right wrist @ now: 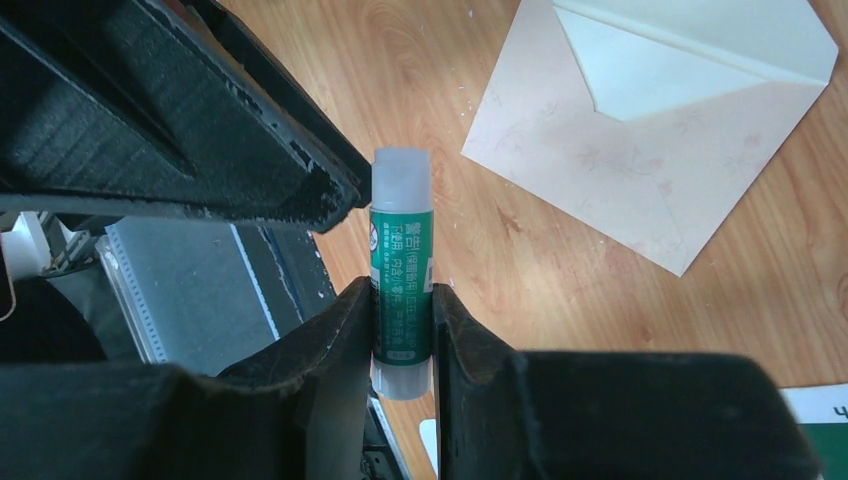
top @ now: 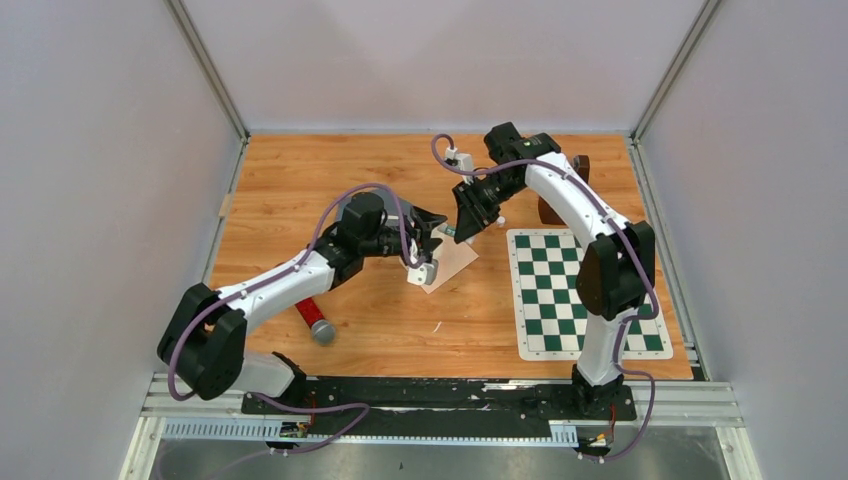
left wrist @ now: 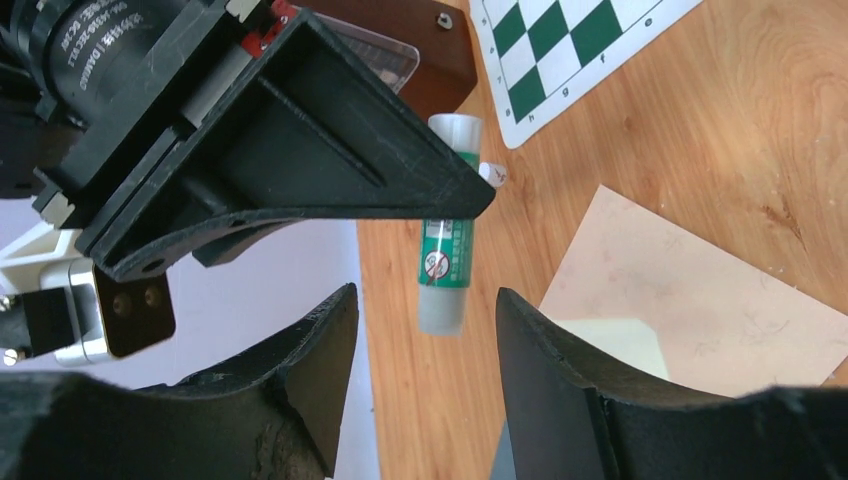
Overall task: Place the letter into the envelope and seal it
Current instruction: Paint the envelope at the center of the board.
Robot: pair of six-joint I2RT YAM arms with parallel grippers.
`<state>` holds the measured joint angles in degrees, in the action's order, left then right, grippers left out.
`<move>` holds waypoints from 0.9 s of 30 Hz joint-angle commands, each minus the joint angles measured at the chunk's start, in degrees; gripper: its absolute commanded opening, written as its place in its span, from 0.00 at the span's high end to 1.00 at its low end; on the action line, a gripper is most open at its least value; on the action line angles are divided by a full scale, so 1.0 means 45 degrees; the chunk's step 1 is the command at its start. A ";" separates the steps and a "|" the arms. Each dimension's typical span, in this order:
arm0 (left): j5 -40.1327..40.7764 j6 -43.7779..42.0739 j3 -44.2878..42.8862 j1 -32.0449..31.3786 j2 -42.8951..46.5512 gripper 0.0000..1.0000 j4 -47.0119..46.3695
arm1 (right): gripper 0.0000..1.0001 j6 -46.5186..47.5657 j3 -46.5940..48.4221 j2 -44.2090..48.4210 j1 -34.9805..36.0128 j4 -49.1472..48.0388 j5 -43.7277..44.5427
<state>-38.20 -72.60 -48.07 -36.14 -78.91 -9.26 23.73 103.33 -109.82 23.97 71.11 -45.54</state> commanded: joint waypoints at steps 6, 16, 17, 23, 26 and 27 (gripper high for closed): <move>0.0329 -0.1245 -0.0999 -0.0402 -0.0666 0.43 0.0149 | 1.00 -0.0311 0.0161 0.0680 0.0150 -0.0335 -0.0815; 0.0399 -0.0850 -0.1334 -0.0537 -0.1062 0.64 -0.0044 | 1.00 -0.0716 0.0203 0.0673 0.0123 -0.0652 -0.0537; 0.0372 -0.0720 -0.1379 -0.0540 -0.1098 0.68 -0.0045 | 1.00 -0.0799 0.0202 0.0662 0.0123 -0.0706 -0.0526; 0.0692 0.1312 -0.1611 -0.0562 -0.1339 0.89 -0.0329 | 0.94 -0.1143 0.0197 0.0718 0.0087 -0.0931 -0.0416; 0.1061 0.3359 -0.1688 -0.0563 -0.1436 0.97 -0.0616 | 0.74 -0.1761 0.0146 0.0970 -0.0106 -0.1432 0.0171; 0.1260 0.3847 -0.1672 -0.0563 -0.1460 0.98 -0.0695 | 0.64 -0.2126 0.0134 0.1114 -0.0252 -0.1672 0.0404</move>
<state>-34.17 -67.72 -52.77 -38.06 -85.08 -7.99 18.31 103.15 -109.40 23.88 68.93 -45.50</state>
